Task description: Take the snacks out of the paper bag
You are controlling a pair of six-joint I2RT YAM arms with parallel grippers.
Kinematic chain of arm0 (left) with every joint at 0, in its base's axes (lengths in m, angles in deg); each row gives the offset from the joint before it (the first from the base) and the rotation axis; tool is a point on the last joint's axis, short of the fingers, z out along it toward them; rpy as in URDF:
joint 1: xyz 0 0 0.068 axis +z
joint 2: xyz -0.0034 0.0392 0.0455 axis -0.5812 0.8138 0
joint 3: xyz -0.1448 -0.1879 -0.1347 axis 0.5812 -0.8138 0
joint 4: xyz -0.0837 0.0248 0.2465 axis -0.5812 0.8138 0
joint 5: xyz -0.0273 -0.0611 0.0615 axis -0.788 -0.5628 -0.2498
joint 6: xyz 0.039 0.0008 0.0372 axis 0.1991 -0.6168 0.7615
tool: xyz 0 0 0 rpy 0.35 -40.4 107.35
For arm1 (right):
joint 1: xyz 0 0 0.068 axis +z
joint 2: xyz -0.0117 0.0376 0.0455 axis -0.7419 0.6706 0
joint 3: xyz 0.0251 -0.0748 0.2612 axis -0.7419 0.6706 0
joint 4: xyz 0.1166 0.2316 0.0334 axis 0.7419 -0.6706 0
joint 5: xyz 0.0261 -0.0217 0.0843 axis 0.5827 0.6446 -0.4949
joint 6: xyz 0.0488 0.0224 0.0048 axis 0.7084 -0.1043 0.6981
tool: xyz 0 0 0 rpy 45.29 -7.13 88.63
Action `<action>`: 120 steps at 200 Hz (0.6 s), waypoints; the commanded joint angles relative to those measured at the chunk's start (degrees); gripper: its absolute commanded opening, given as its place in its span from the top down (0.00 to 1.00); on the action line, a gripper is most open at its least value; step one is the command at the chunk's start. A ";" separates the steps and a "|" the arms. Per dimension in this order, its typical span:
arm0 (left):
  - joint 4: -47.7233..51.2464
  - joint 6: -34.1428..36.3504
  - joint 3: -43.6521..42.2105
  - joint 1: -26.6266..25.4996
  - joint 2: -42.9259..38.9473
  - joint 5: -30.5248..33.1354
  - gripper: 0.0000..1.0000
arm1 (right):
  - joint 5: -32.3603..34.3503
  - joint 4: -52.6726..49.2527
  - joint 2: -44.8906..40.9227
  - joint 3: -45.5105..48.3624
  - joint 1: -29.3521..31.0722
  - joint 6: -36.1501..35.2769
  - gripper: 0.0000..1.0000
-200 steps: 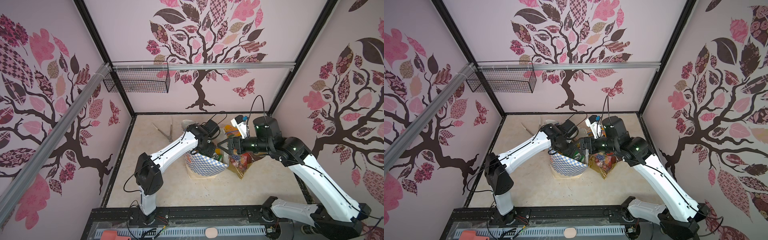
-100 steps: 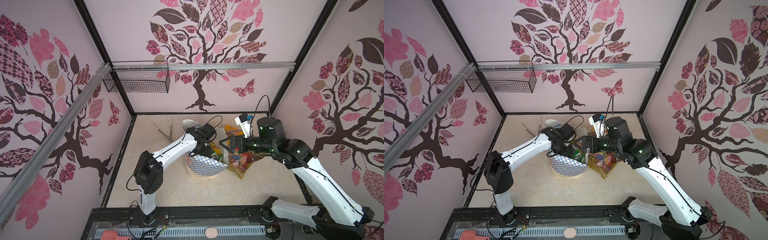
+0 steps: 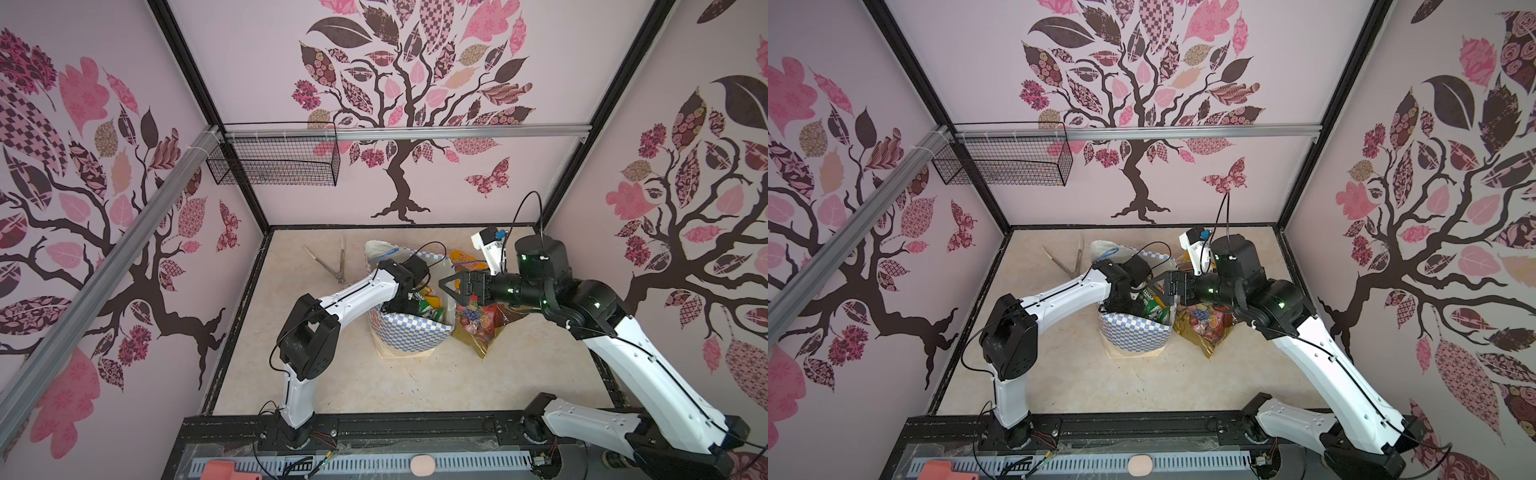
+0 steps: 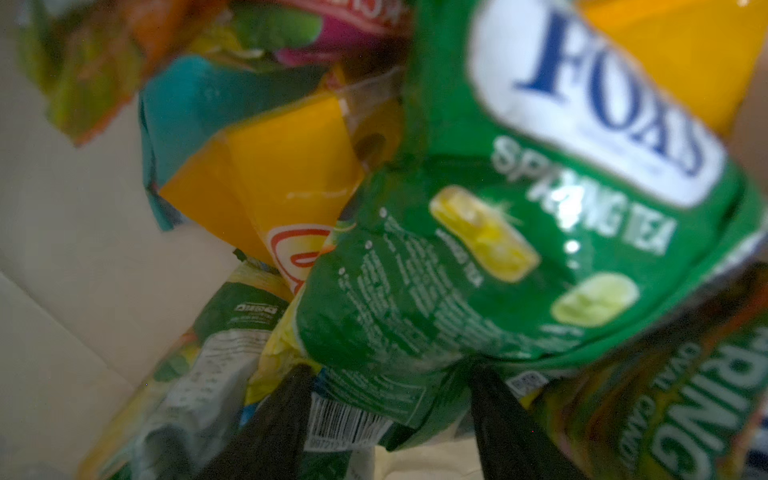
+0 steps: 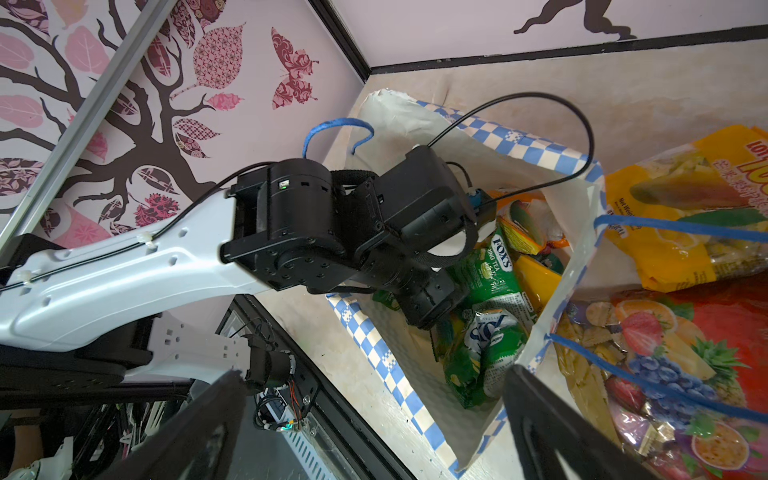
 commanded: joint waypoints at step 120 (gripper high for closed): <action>-5.41 1.68 -0.50 0.49 -13.88 0.63 1.00 | 3.70 3.03 -2.27 1.30 0.18 1.35 0.00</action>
